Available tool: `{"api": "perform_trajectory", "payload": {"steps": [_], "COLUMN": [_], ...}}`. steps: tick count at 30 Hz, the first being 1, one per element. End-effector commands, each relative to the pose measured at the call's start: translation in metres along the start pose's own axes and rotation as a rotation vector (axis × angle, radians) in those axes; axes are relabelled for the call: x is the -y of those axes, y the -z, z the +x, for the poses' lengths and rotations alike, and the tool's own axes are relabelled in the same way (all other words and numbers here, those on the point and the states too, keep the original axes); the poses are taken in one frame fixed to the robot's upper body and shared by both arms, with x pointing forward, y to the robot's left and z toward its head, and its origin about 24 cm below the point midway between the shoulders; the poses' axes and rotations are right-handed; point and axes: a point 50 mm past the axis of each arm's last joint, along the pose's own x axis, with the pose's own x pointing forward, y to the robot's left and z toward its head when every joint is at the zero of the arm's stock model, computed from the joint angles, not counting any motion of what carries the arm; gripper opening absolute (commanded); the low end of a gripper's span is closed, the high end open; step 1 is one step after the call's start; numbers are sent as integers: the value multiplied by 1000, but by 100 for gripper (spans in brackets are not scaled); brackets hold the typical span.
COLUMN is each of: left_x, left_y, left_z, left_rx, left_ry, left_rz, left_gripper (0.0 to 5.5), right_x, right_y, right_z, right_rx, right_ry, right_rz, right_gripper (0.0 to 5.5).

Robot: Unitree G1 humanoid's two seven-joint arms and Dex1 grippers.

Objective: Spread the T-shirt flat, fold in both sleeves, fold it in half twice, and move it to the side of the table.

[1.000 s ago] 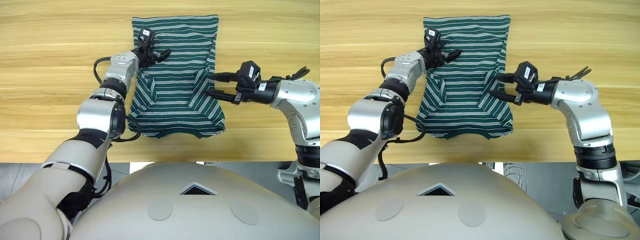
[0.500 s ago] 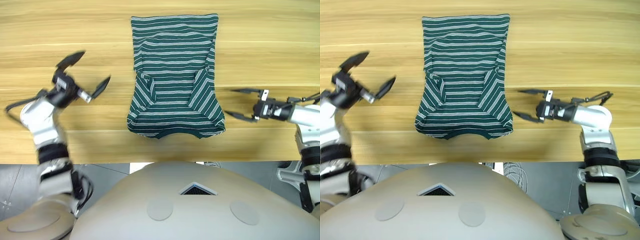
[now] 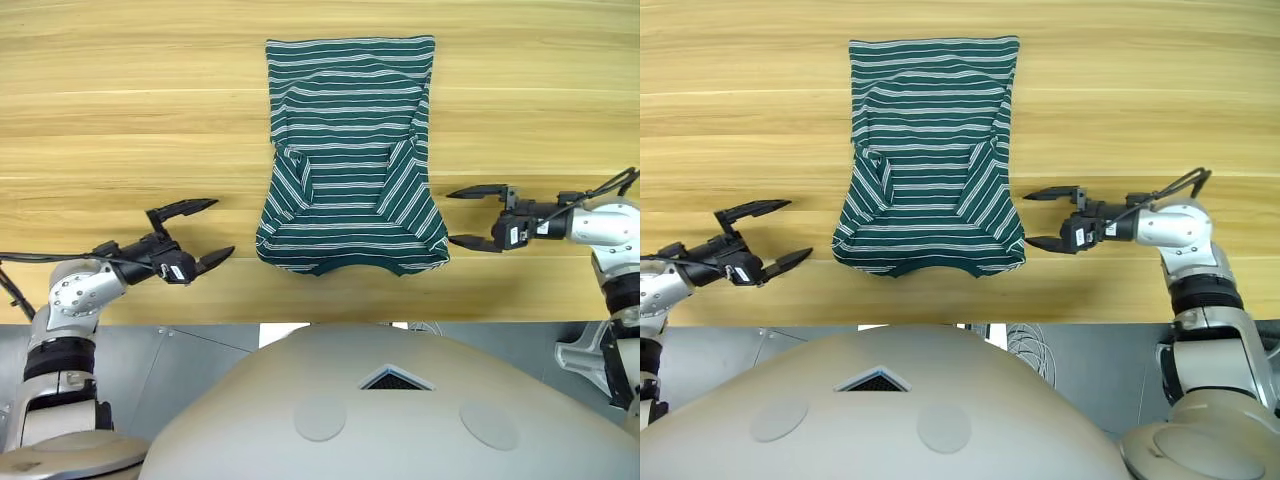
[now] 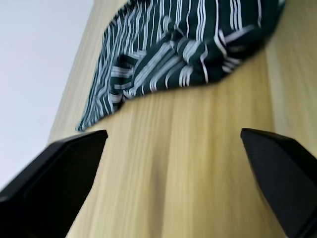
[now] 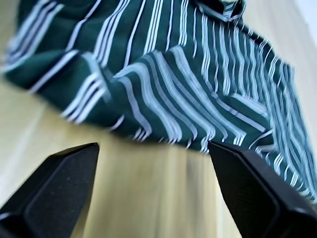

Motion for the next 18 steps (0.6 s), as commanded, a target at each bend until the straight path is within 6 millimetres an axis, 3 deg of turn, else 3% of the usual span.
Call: {"api": "perform_trajectory", "payload": {"steps": [1, 6, 18], "left_x": [9, 9, 22], "left_y": [1, -1, -8], "left_z": [26, 40, 52], "left_rx": [21, 63, 122], "left_ry": [136, 187, 317], "left_rz": [1, 27, 110], "left_gripper": [489, 489, 489], "right_x": [-25, -31, -5], "right_y": [-3, -8, 11], "right_z": [23, 34, 39], "right_rx": [36, 63, -64], "right_ry": [-159, -247, -138], "right_rz": [103, 146, 172], "right_gripper": [412, 412, 187]}}
